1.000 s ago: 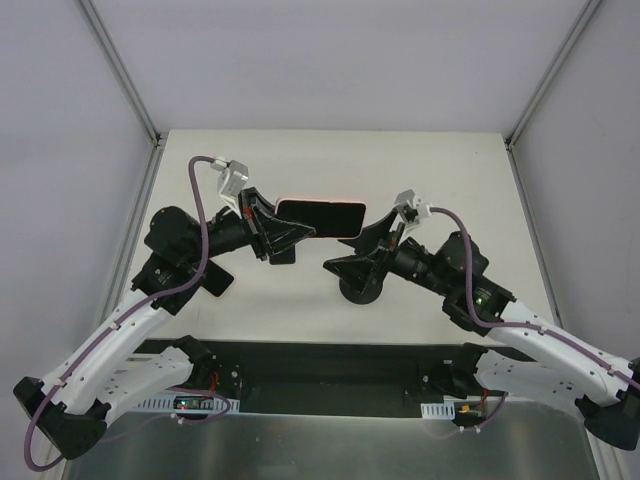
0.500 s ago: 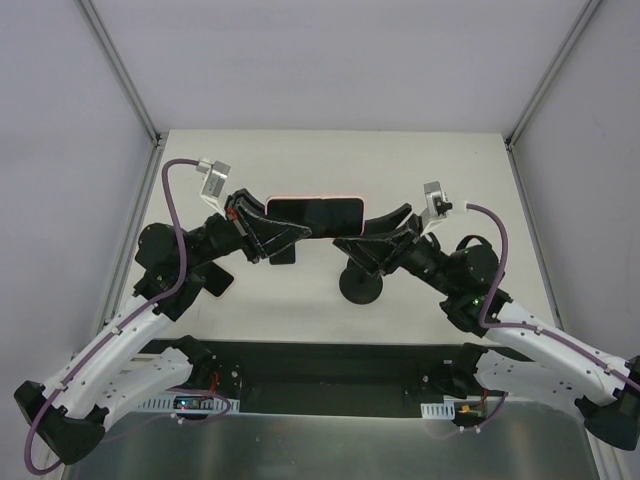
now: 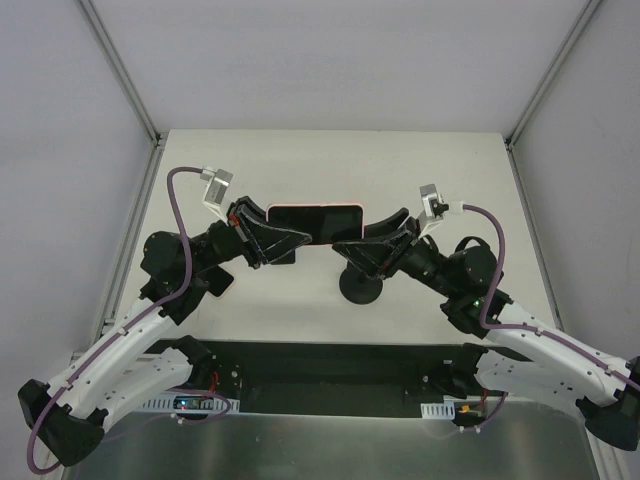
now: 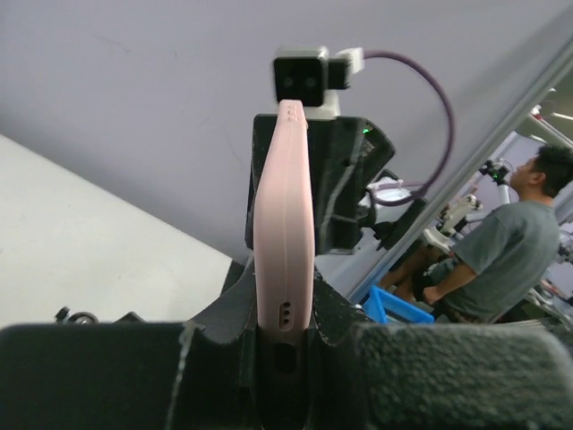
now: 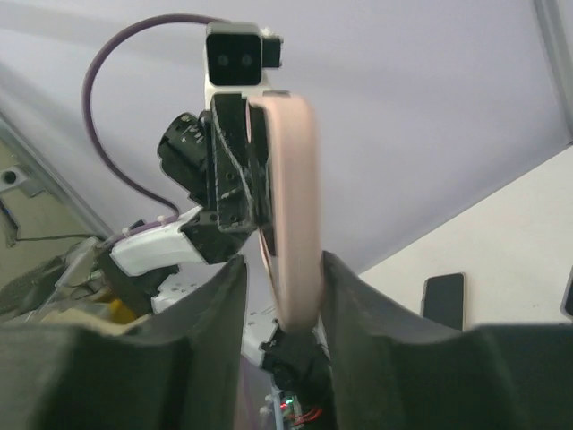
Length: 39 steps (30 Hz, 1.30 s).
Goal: Place the phone on the phone stand
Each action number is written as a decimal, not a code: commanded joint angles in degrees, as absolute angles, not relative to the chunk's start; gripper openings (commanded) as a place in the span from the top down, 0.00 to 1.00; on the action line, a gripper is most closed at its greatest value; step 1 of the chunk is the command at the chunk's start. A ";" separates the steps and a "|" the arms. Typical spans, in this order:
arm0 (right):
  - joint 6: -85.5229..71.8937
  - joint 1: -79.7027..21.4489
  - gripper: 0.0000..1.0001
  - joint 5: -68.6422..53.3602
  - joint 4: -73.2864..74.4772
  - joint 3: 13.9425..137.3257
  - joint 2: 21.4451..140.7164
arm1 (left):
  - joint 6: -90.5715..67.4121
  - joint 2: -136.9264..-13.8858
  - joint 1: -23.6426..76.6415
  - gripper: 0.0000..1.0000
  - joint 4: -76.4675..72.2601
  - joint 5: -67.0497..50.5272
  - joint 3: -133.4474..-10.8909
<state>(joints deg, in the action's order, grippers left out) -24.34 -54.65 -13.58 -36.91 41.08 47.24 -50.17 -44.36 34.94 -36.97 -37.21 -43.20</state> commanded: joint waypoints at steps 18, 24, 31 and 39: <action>-4.07 -49.75 1.00 -23.27 1.63 54.74 43.68 | -27.29 -45.52 34.80 0.11 5.83 -34.18 -55.63; 4.12 -49.40 1.00 -33.48 25.91 66.61 46.58 | -20.84 -54.66 38.12 0.31 9.49 -58.68 -60.90; 5.37 -49.48 0.99 -36.64 31.66 70.93 47.55 | -15.82 -60.10 47.89 0.26 9.49 -59.24 -63.54; -1.99 -49.48 0.63 -33.85 26.38 67.69 46.76 | -19.24 -63.20 51.86 1.00 9.58 -47.57 -66.88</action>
